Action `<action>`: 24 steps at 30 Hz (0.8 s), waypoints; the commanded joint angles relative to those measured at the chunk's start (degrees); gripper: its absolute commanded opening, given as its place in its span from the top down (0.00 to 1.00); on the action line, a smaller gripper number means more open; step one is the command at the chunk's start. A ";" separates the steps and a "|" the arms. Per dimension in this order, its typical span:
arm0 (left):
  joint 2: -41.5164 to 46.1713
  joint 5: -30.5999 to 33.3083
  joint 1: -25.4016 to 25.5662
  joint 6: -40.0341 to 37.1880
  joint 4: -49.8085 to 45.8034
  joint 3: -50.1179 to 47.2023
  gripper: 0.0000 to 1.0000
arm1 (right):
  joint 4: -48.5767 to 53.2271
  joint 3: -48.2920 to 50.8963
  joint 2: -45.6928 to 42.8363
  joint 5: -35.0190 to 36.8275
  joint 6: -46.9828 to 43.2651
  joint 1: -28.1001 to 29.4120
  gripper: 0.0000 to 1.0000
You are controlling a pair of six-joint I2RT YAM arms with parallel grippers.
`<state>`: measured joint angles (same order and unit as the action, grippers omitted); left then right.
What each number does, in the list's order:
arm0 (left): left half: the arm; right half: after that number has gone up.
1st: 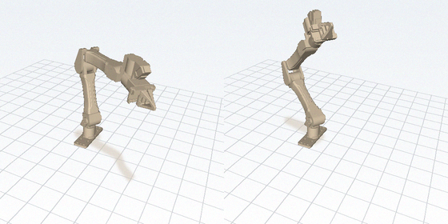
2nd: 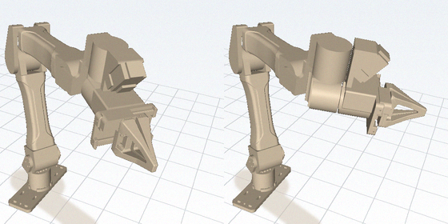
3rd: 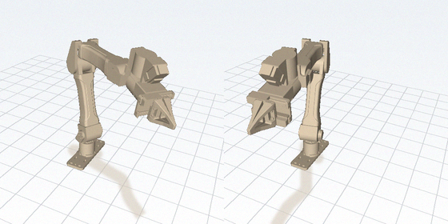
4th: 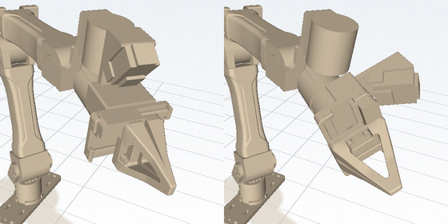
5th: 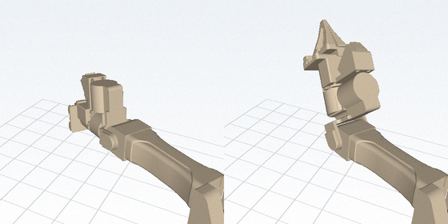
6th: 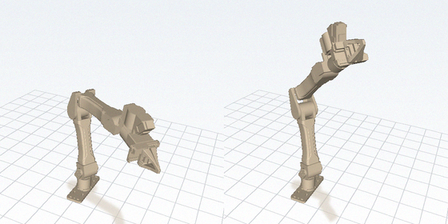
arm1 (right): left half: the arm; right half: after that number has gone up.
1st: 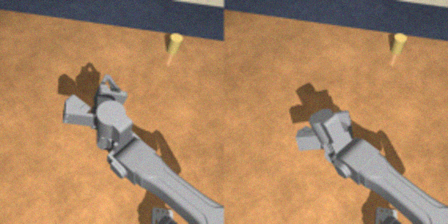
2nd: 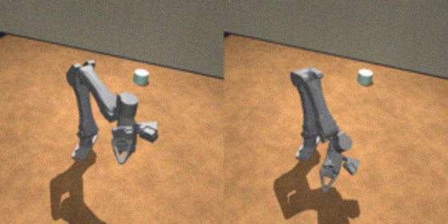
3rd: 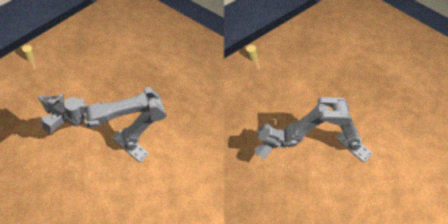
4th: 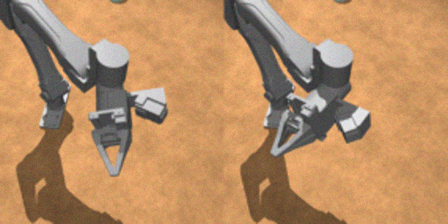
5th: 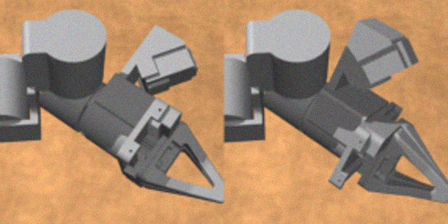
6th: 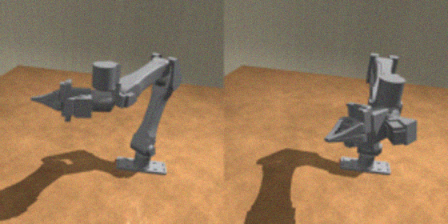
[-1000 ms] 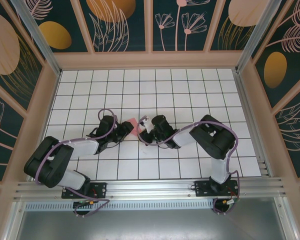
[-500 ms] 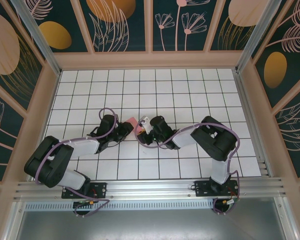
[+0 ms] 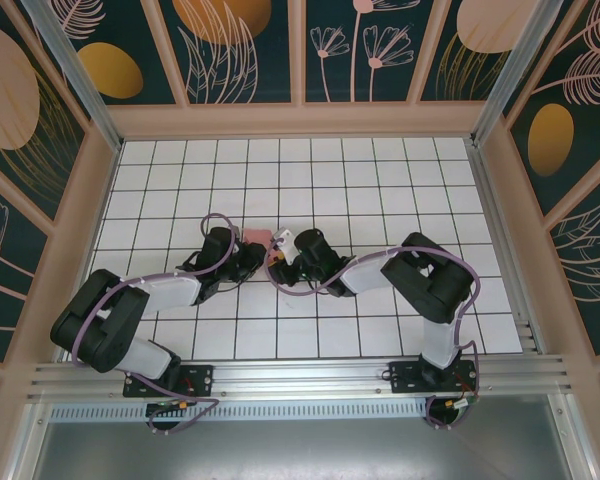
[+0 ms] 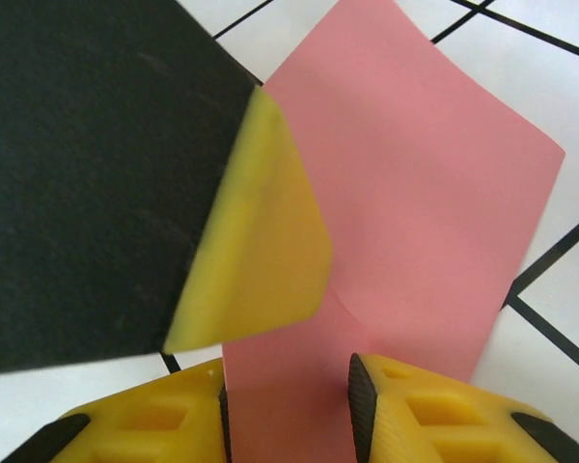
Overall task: Fold a paper plane with a square sheet of paper (pick it up from the middle)
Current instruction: Fold the wing for the fifth time at the center of the table.
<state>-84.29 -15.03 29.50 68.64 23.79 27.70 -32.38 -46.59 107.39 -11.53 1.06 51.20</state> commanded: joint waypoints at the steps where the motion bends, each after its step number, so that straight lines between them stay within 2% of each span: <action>1: -0.46 -0.53 0.39 -0.92 -0.37 1.30 0.75 | 0.38 -1.32 -0.88 0.75 -1.23 0.51 0.71; 6: 1.35 2.76 0.36 -1.94 -4.05 2.25 0.68 | 0.92 0.80 -1.89 0.63 -2.65 0.57 0.84; 10: 2.55 5.70 0.39 -3.16 -7.40 2.79 0.67 | -0.39 3.62 -3.30 0.10 -4.37 0.57 0.86; 17: 1.83 4.32 0.38 -3.33 -7.19 2.55 0.77 | -1.28 4.06 -3.75 -0.17 -5.04 0.64 0.86; 24: 1.85 2.59 0.42 -2.86 -6.31 2.62 0.91 | -0.77 2.24 -3.43 -0.07 -4.31 0.75 0.81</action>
<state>-82.85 -11.57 29.65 66.06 17.76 29.50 -32.16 -43.00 105.58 -10.96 -2.68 51.40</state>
